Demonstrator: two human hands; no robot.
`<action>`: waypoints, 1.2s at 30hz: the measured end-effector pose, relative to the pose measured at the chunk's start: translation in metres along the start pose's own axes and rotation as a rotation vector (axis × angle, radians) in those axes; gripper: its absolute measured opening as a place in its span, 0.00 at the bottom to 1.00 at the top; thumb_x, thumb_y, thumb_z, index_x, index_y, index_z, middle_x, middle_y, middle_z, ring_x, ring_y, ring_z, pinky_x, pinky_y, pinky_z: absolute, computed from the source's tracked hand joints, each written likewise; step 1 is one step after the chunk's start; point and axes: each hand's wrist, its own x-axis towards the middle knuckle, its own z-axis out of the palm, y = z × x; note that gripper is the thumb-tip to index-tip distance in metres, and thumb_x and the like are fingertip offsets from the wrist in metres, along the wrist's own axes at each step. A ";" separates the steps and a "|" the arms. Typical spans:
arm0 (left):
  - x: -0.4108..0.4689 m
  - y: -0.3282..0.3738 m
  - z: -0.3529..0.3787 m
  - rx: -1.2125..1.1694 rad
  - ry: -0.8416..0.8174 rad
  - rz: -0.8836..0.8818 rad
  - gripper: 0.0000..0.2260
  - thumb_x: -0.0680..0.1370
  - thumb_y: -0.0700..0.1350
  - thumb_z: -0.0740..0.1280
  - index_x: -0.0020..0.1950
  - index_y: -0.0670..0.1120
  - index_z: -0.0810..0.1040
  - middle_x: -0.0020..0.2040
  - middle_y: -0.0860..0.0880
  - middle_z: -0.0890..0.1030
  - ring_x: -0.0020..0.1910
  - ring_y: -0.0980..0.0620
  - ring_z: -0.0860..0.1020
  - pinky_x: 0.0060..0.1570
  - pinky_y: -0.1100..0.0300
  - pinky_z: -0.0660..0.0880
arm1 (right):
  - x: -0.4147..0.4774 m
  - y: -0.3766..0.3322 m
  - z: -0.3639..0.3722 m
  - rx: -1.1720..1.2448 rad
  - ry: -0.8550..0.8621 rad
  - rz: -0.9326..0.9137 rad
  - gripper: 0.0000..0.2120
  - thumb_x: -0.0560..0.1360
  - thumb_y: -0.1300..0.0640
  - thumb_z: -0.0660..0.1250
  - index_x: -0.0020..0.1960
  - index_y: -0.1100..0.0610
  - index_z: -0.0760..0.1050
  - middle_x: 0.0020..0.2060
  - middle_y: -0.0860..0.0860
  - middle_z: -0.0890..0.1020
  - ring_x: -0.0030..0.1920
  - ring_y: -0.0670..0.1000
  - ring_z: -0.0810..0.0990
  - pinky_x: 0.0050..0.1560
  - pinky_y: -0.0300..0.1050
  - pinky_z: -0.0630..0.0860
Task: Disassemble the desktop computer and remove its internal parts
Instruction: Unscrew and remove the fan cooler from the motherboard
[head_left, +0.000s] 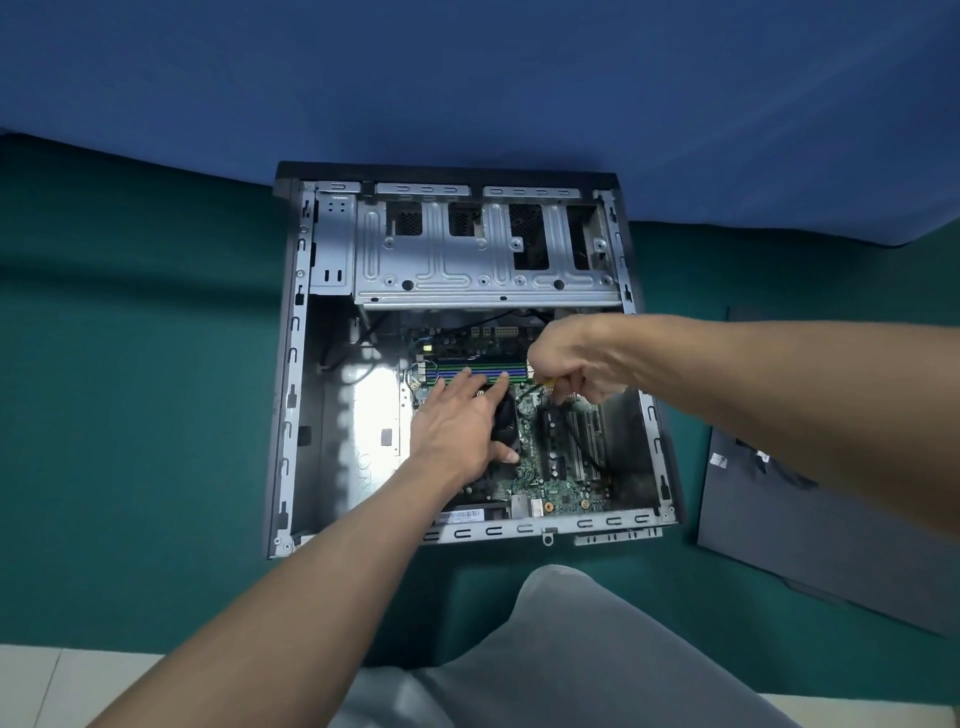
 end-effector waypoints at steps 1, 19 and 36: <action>0.000 0.000 0.000 -0.001 0.000 0.000 0.44 0.72 0.63 0.68 0.79 0.53 0.46 0.79 0.48 0.53 0.78 0.49 0.47 0.76 0.52 0.44 | -0.002 0.000 0.002 -0.194 0.080 -0.098 0.07 0.79 0.66 0.54 0.47 0.63 0.70 0.37 0.57 0.76 0.25 0.48 0.66 0.19 0.36 0.64; 0.000 -0.002 0.004 -0.025 0.005 -0.007 0.45 0.70 0.64 0.68 0.79 0.53 0.47 0.79 0.48 0.53 0.78 0.50 0.46 0.75 0.53 0.43 | -0.004 0.005 0.005 0.365 0.109 0.052 0.09 0.81 0.59 0.55 0.45 0.60 0.68 0.21 0.52 0.73 0.17 0.44 0.65 0.17 0.33 0.59; 0.002 -0.004 0.004 -0.054 0.002 -0.009 0.46 0.70 0.63 0.70 0.79 0.54 0.48 0.79 0.49 0.54 0.78 0.51 0.46 0.75 0.53 0.42 | 0.002 -0.003 0.004 -0.126 0.122 -0.033 0.14 0.81 0.58 0.54 0.58 0.68 0.70 0.32 0.55 0.76 0.22 0.45 0.63 0.19 0.35 0.60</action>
